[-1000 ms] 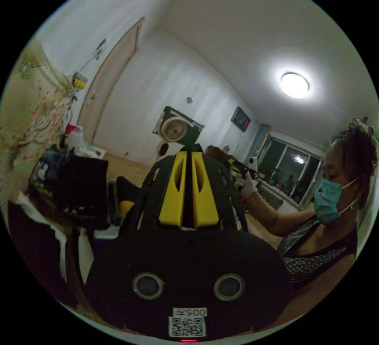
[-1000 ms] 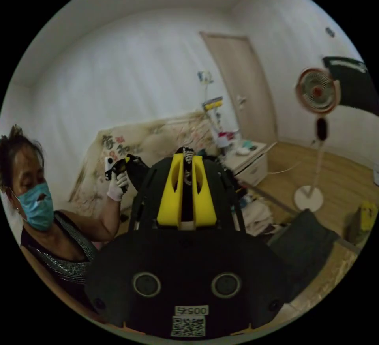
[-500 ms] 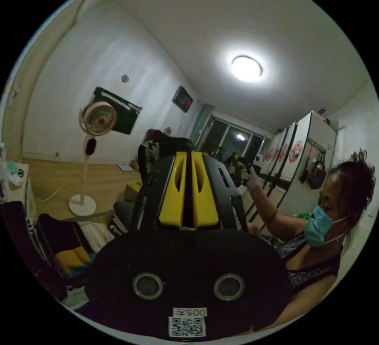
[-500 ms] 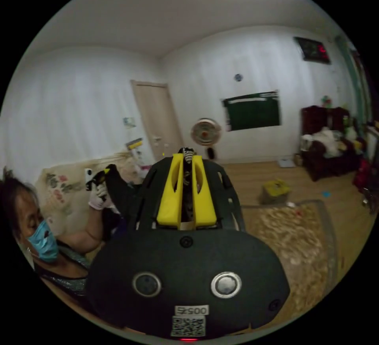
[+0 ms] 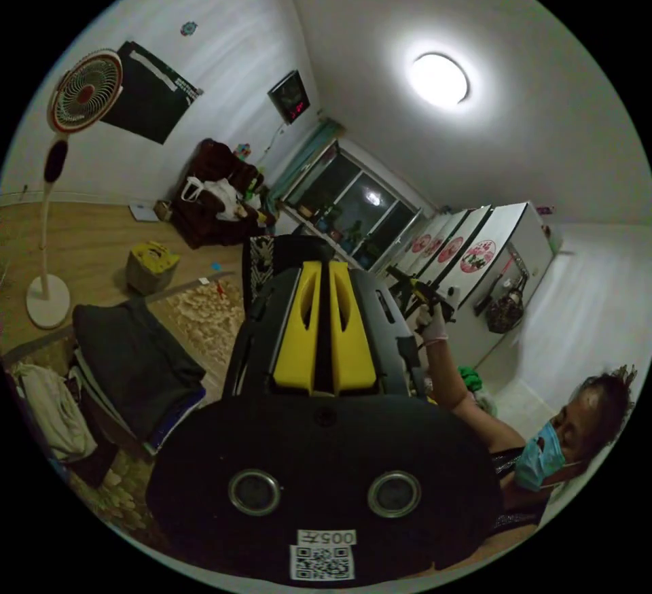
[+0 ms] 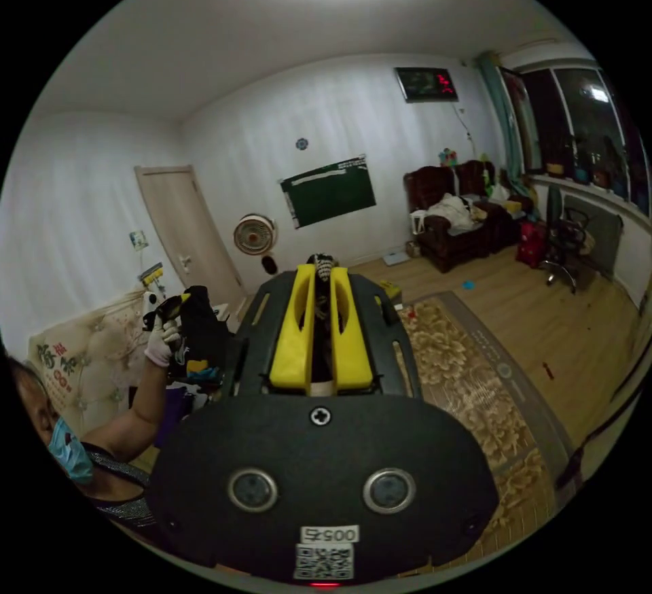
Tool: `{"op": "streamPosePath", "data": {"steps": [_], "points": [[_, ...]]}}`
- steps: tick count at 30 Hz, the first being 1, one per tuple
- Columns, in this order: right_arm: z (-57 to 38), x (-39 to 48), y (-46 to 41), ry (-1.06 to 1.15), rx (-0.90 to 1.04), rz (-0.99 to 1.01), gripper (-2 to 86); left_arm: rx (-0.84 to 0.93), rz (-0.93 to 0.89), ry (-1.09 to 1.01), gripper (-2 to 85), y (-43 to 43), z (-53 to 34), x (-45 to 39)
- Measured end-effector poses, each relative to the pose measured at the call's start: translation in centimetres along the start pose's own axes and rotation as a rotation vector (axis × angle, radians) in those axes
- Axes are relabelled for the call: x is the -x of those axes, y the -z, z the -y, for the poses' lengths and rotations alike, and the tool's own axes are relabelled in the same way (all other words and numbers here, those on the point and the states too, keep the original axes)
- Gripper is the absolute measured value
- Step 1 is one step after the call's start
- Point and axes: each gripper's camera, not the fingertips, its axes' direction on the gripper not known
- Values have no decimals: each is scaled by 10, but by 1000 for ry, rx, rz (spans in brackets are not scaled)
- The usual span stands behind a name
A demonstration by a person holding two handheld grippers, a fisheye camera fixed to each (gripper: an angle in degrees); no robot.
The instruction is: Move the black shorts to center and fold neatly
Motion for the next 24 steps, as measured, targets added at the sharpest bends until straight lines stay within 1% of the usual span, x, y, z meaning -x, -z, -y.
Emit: {"op": "streamPosePath", "data": {"steps": [1, 3, 4, 6, 7, 9, 10, 12, 13, 14, 18, 20, 22, 24], "points": [[7, -18, 13, -15, 8, -4, -8, 10, 5, 4, 17, -16, 5, 3], [16, -47, 28, -35, 28, -12, -7, 62, 21, 30, 17, -84, 24, 18], [22, -67, 35, -52, 47, -17, -7, 81, 27, 38, 17, -102, 28, 23], [29, -101, 40, -79, 85, -13, -7, 163, 71, 72, 17, -177, 45, 46], [34, -124, 42, -99, 112, -14, -7, 186, 85, 81, 17, -197, 49, 53], [40, -162, 42, -133, 145, -10, -8, 266, 117, 127, 16, -280, 66, 83], [44, -189, 41, -162, 164, -9, -8, 279, 115, 139, 16, -300, 70, 91], [52, -229, 41, -205, 178, -9, -8, 286, 68, 163, 16, -380, 92, 122], [59, -254, 44, -228, 172, -11, -8, 277, 53, 168, 16, -399, 99, 129], [69, -278, 52, -248, 150, -10, -7, 261, 31, 177, 16, -437, 114, 141], [101, -336, 99, -262, 35, 7, -7, 265, 20, 128, 17, -559, 179, 170], [118, -359, 143, -205, -33, -12, -7, 257, 4, 89, 17, -601, 204, 179], [123, -368, 174, -141, -48, -37, -7, 258, -21, 51, 18, -635, 222, 192], [116, -376, 196, -103, -33, -62, -7, 304, 6, 25, 18, -673, 229, 219]]}}
